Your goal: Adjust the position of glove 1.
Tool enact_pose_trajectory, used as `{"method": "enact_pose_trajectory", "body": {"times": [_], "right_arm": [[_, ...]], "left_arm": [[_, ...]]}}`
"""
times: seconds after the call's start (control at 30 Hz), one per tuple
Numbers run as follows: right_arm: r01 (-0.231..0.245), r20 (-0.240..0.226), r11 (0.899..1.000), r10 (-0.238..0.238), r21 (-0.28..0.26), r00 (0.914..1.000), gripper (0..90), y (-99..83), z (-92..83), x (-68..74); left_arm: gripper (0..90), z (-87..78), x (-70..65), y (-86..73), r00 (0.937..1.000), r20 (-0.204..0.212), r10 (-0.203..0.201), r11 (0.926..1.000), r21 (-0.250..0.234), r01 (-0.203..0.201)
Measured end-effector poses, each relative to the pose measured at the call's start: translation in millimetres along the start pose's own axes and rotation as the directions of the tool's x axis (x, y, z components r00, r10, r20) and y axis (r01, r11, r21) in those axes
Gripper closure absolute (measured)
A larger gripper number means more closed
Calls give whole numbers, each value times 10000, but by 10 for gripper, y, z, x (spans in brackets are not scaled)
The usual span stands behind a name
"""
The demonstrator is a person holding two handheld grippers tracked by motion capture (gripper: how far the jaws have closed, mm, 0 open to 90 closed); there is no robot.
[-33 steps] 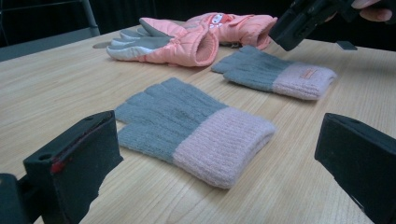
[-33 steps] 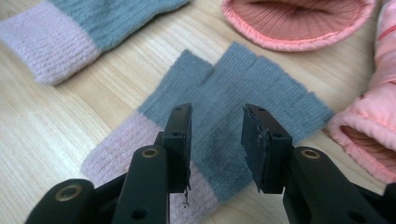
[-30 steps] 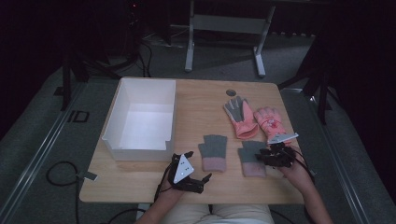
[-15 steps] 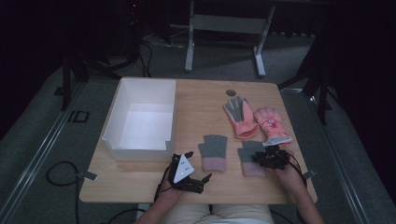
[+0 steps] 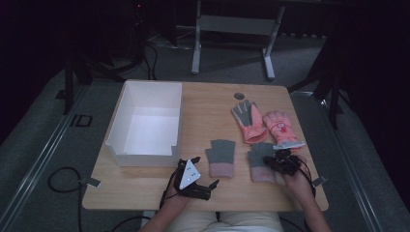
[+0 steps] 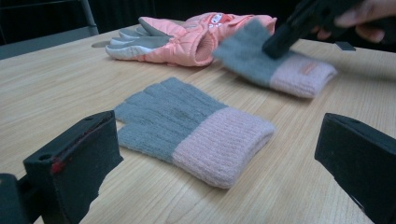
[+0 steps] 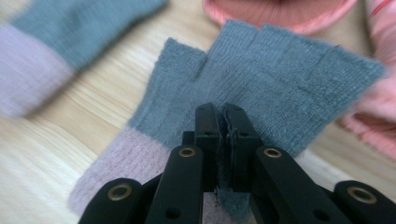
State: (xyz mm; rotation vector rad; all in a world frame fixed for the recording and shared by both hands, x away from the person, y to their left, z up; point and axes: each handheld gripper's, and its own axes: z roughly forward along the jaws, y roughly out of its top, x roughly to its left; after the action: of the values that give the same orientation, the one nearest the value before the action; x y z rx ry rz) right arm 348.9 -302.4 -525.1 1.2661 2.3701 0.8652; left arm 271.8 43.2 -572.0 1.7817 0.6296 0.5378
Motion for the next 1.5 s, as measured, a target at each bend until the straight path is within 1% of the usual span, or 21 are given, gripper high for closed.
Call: {"method": "enact_pose_trajectory", "body": {"times": [0.13, 0.17, 0.27, 0.33, 0.4, 0.53, 0.57, 0.6, 0.73, 0.8, 0.83, 0.93, 0.97, 1.0, 1.03, 1.1, 1.2, 1.23, 1.4, 1.43, 1.5], "right_arm": [[-12, -95, 9983, 7, -579, 10000, 854, 142, -205, 42], [-12, -95, 9983, 7, -579, 10000, 854, 142, -205, 42], [27, -79, 9948, -35, -1021, 10000, 853, 326, -353, 124], [29, -39, 9933, -34, -1158, 10000, 854, 406, -382, 159], [-160, -119, 9915, 146, -1291, 9998, 854, 474, -395, 195], [-303, -291, 9898, 265, -1391, 9992, 854, 570, -373, 280], [-280, -359, 9896, 231, -1412, 9991, 854, 601, -360, 317], [-188, -495, 9883, 115, -1512, 9987, 854, 665, -328, 407], [-44, -679, 9874, -64, -1583, 9977, 854, 768, -247, 560], [-5, -717, 9875, -109, -1575, 9974, 854, 785, -229, 587], [39, -812, 9876, -168, -1567, 9966, 854, 831, -158, 671], [56, -933, 9888, -197, -1488, 9954, 854, 856, -91, 726], [-4, -978, 9899, -136, -1416, 9951, 854, 870, -27, 777], [-4, -978, 9899, -136, -1416, 9951, 854, 870, -27, 777], [61, -1007, 9914, -195, -1309, 9947, 854, 877, 40, 826], [73, -1048, 9919, -207, -1269, 9943, 854, 878, 64, 844], [215, -1082, 9943, -329, -1045, 9936, 854, 870, 176, 913], [84, -1216, 9957, -197, -924, 9924, 854, 858, 239, 941], [226, -1254, 9975, -310, -675, 9916, 853, 828, 347, 985], [192, -1262, 9985, -255, -506, 9917, 853, 810, 399, 984], [149, -1287, 9988, -208, -472, 9915, 853, 803, 418, 982]], "left_arm": [[0, 0, 0, 0, 10000, -9, 15, 10000, -5, -15], [0, 0, 0, 0, 10000, -9, 15, 10000, -5, -15], [0, 0, -1, 0, 10000, -17, 0, 10000, -4, 0], [0, -1, -2, 0, 10000, -17, 19, 10000, -6, -19], [0, 0, -4, 1, 10000, -3, 55, 10000, 11, -55], [0, 2, -3, 1, 10000, 8, 54, 10000, 24, -54], [0, 1, 0, 2, 10000, -11, 44, 10000, 32, -44], [0, 0, 2, 1, 10000, -2, 54, 10000, 25, -54], [0, -2, 2, -1, 10000, 36, 38, 10000, -20, -38], [0, 1, 2, 1, 10000, 6, 27, 10000, 15, -27], [0, 2, 1, 2, 10000, 5, 49, 10000, 35, -49], [0, 0, -1, 1, 10000, -5, 60, 10000, 18, -60], [0, 0, -1, 1, 10000, -1, 45, 10000, 12, -45], [0, 0, -1, 1, 10000, 7, 37, 10000, 9, -37], [0, 1, -1, 0, 10000, 12, 37, 10000, -1, -37], [0, 1, -2, 0, 10000, 34, 43, 10000, -1, -43], [0, 0, 0, 0, 10000, 39, 20, 10000, -16, -20], [0, -1, -1, -1, 10000, 25, 10, 10000, -28, -10], [0, 0, -3, 0, 10000, 42, 46, 10000, -14, -46], [0, 0, -2, 0, 10000, 53, 40, 10000, -12, -40], [0, 1, -1, 0, 10000, 57, 36, 10000, -7, -36]]}}
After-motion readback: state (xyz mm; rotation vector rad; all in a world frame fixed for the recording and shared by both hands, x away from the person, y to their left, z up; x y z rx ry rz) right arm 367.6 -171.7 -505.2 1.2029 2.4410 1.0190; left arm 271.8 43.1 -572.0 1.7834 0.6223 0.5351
